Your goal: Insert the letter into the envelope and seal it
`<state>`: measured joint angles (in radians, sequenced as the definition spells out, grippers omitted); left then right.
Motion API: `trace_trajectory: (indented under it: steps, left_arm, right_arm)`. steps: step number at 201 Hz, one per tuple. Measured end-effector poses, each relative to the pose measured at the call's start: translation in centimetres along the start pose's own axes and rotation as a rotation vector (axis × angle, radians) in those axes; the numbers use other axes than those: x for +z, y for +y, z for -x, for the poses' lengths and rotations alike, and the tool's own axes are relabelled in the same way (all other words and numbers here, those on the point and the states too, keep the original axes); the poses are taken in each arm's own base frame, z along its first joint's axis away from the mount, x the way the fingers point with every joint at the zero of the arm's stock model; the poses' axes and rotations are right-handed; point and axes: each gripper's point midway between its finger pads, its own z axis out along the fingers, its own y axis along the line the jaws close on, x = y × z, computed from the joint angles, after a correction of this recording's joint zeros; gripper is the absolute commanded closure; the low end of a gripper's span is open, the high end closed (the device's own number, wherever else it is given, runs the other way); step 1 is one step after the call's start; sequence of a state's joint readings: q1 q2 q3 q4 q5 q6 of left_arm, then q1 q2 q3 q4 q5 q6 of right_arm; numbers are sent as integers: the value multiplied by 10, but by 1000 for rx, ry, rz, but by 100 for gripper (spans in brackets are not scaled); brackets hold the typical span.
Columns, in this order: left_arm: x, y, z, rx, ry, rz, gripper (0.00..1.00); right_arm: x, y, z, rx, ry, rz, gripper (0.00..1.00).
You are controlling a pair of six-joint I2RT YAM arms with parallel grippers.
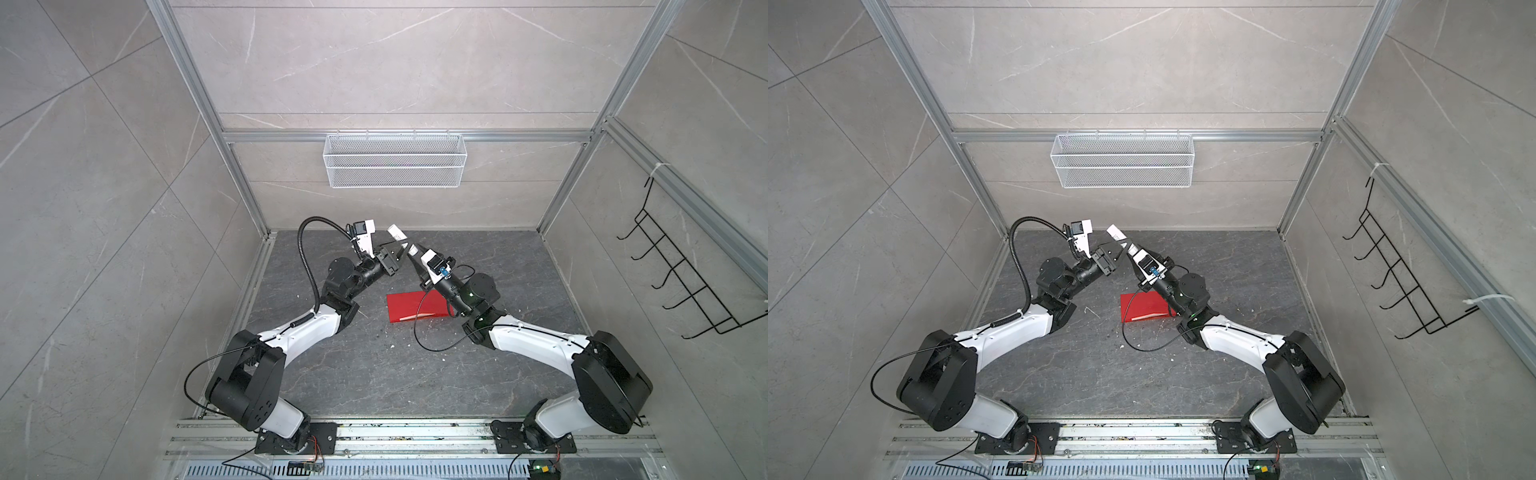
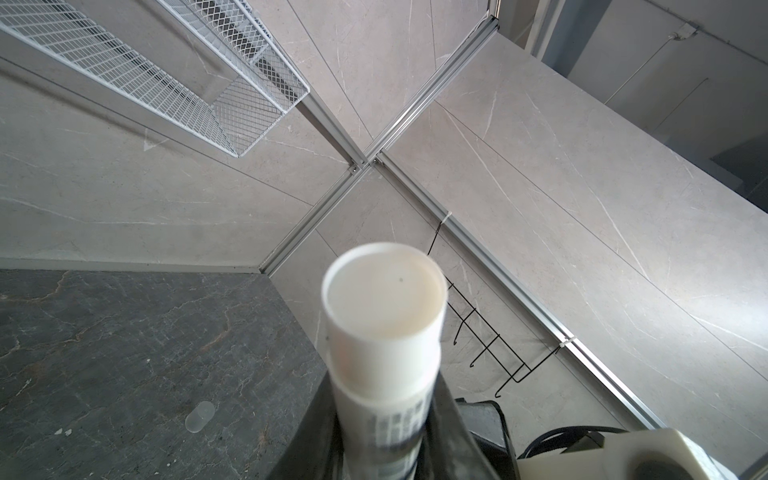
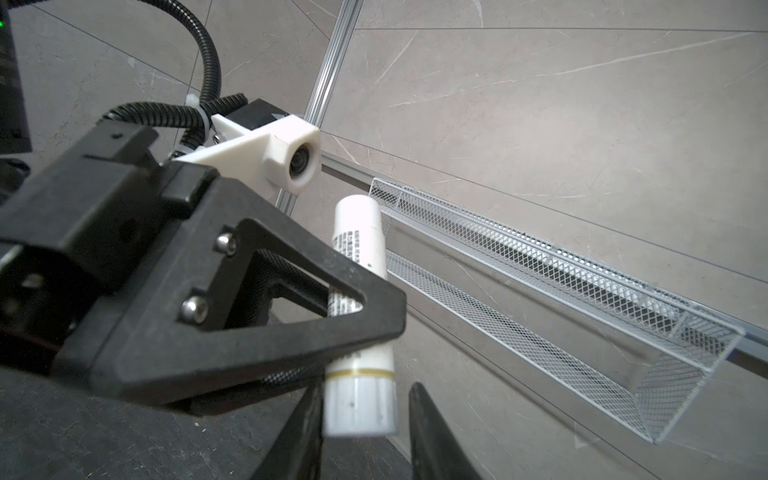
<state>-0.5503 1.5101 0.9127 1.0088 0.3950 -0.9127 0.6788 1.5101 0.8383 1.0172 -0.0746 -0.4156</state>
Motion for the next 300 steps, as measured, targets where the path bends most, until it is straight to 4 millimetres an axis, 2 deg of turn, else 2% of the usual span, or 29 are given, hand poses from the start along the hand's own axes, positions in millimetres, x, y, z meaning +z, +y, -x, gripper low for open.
trace_trajectory:
  steps: [24,64,101,115,129,157,221,260,271,289,300]
  left_arm:
    - [0,0,0,0,0,0,100]
    - [0,0,0,-1,0,0,100]
    - [0,0,0,0,2,-1,100]
    - [0,0,-1,0,5,-1,100]
    - [0,1,-2,7,10,1,100]
    - [-1,4,-2,44,12,12,100]
    - [2,-9,8,126,-2,-30,100]
    - [1,-11,11,134,-10,-37,100]
    - [1,-11,10,133,-10,-39,100]
    - [1,-10,8,122,-3,-34,100]
    - [2,-7,3,109,15,-22,100]
  right_arm:
    - [0,1,-2,0,6,2,71]
    - [1,1,-2,0,5,3,72]
    - [1,2,-2,9,6,4,90]
    - [1,2,-2,31,11,7,100]
    - [3,2,-3,75,20,23,100]
    - [6,0,-5,262,42,147,100]
    - [9,-4,8,893,31,559,100]
    - [10,-3,11,1035,42,661,100]
    - [9,-3,11,1031,40,663,85]
    - [7,-4,9,990,44,636,51]
    - [5,-8,8,932,37,573,38]
